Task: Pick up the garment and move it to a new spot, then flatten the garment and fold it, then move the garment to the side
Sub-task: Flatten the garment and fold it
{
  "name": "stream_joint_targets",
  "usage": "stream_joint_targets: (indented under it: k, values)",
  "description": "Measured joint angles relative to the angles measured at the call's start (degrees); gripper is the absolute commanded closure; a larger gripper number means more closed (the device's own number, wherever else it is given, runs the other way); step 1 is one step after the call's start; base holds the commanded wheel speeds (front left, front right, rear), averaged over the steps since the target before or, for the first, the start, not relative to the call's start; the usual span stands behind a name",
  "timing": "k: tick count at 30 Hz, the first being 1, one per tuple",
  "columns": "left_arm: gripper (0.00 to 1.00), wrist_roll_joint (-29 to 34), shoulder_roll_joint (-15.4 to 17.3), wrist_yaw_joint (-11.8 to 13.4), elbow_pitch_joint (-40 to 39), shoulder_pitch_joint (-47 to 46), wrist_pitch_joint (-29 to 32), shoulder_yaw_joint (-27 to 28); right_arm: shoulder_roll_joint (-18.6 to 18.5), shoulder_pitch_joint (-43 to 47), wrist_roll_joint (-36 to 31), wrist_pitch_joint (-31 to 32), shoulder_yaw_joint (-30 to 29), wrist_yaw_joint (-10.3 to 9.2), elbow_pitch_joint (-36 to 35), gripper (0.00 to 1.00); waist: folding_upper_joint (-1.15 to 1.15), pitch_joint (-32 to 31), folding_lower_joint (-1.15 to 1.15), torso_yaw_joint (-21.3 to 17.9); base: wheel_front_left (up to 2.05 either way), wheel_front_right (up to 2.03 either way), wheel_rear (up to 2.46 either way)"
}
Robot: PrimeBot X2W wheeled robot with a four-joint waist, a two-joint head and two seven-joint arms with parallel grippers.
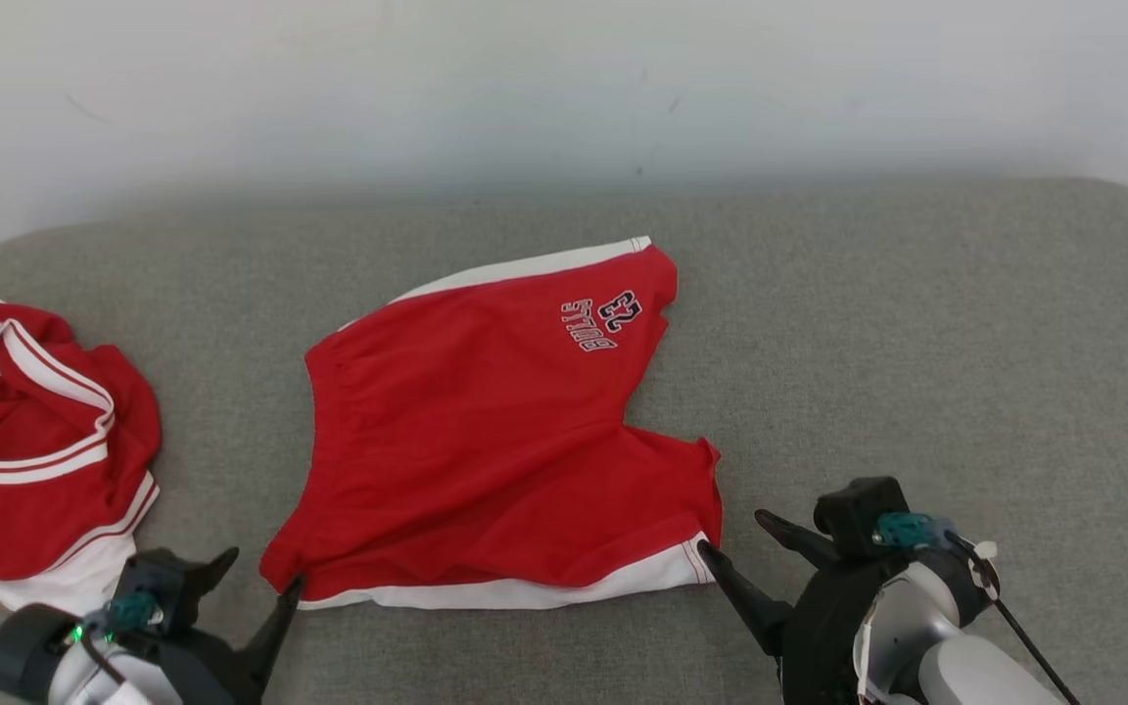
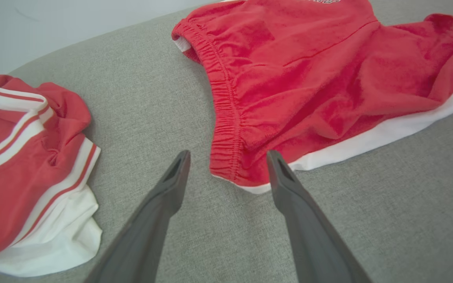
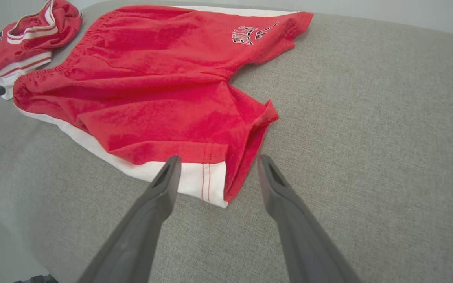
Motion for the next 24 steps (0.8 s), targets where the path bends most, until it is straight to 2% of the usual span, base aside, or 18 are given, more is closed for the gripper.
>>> stream_joint_targets:
  k: [2,12,21,22,23,24]
  values:
    - [0.0,0.0,0.0,-0.1,1.3,-1.7,0.7,-0.1,0.0,-1.2,-0.5,1.6,0.7,0.1,0.7,0.0,0.0,1.0,0.0,-0.1,0.0,0.0,0.0]
    - [0.0,-0.4,-1.3,-0.9,5.8,-6.6,1.5,-2.9,0.0,-3.2,-1.5,5.4,2.5,0.52,3.2,0.15,0.0,4.8,0.0,0.1,0.0,0.0,0.0]
    - [0.0,-1.1,-1.6,-1.0,8.2,-7.2,0.8,-5.0,0.2,-5.5,-4.6,6.1,4.1,0.42,3.5,0.18,0.0,5.7,0.0,1.8,0.0,0.0,0.0]
    - [0.0,-1.2,-1.6,-1.0,8.3,-7.2,0.8,-5.2,0.2,-5.4,-4.6,6.1,4.2,0.36,3.4,0.23,-0.01,5.7,-0.01,1.9,0.0,0.0,0.0]
    - [0.0,-1.2,-1.7,-1.0,8.6,-7.2,0.6,-5.4,0.2,-5.4,-4.6,6.1,4.3,0.23,3.6,0.23,-0.01,5.7,0.0,2.0,0.0,0.0,0.0]
    - [0.0,-1.2,-1.7,-1.0,8.8,-7.2,0.4,-5.7,0.3,-5.4,-4.6,6.1,4.5,0.23,3.9,0.31,0.0,5.7,-0.01,2.0,0.0,0.0,0.0]
